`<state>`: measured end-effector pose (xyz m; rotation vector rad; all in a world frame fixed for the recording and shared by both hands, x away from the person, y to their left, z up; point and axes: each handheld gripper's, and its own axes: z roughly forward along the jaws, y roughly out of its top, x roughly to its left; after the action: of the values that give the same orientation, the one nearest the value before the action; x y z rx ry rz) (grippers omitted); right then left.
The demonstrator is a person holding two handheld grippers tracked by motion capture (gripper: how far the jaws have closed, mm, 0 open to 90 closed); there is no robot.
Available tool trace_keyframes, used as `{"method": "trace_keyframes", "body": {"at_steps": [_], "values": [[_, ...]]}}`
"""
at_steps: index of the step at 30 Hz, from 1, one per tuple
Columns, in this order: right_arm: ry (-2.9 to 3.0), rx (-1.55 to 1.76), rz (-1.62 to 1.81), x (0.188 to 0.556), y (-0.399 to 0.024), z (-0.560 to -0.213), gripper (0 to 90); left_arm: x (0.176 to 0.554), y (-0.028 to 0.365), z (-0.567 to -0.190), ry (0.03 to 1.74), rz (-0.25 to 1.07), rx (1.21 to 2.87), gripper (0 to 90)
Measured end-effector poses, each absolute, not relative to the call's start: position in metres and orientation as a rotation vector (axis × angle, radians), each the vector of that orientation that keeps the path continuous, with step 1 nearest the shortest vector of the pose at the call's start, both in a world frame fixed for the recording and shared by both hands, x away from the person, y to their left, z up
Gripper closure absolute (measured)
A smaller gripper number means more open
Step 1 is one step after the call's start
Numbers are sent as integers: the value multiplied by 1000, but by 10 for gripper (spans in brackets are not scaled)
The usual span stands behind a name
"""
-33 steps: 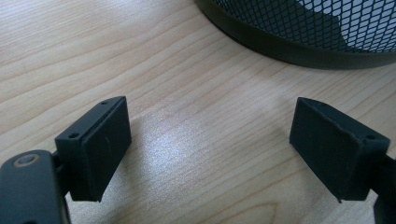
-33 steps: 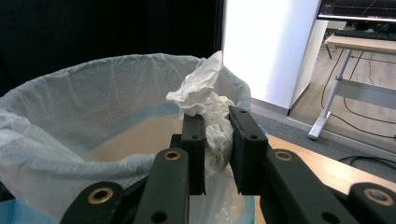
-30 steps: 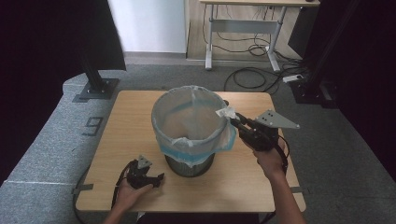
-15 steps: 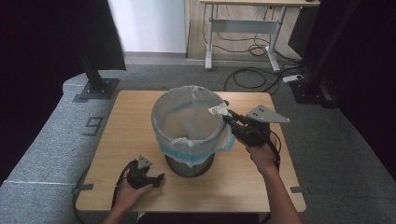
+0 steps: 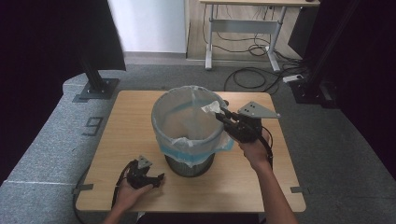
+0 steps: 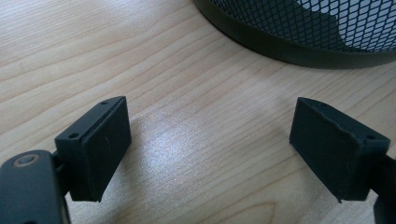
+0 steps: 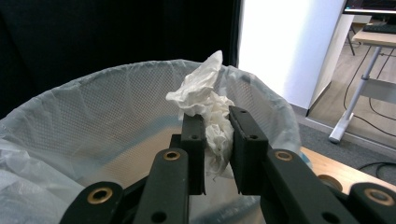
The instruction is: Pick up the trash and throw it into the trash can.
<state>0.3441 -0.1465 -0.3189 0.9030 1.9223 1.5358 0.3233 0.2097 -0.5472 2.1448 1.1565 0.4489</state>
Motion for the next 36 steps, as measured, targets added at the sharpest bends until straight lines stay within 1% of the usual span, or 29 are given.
{"method": "trace_keyframes", "body": {"at_steps": [19, 33, 34, 35, 36], "values": [[1974, 880, 1506, 357, -122, -321, 759, 323, 210, -547, 1154, 446, 2146, 124], [1991, 840, 1517, 361, -109, -313, 749, 323, 209, -547, 1152, 450, 2145, 124], [1996, 840, 1515, 362, -109, -313, 740, 323, 209, -547, 1152, 449, 2145, 124], [2004, 837, 1516, 362, -108, -313, 712, 323, 209, -547, 1152, 449, 2145, 124], [2012, 837, 1515, 363, -108, -314, 647, 323, 209, -547, 1152, 449, 2145, 124]]}}
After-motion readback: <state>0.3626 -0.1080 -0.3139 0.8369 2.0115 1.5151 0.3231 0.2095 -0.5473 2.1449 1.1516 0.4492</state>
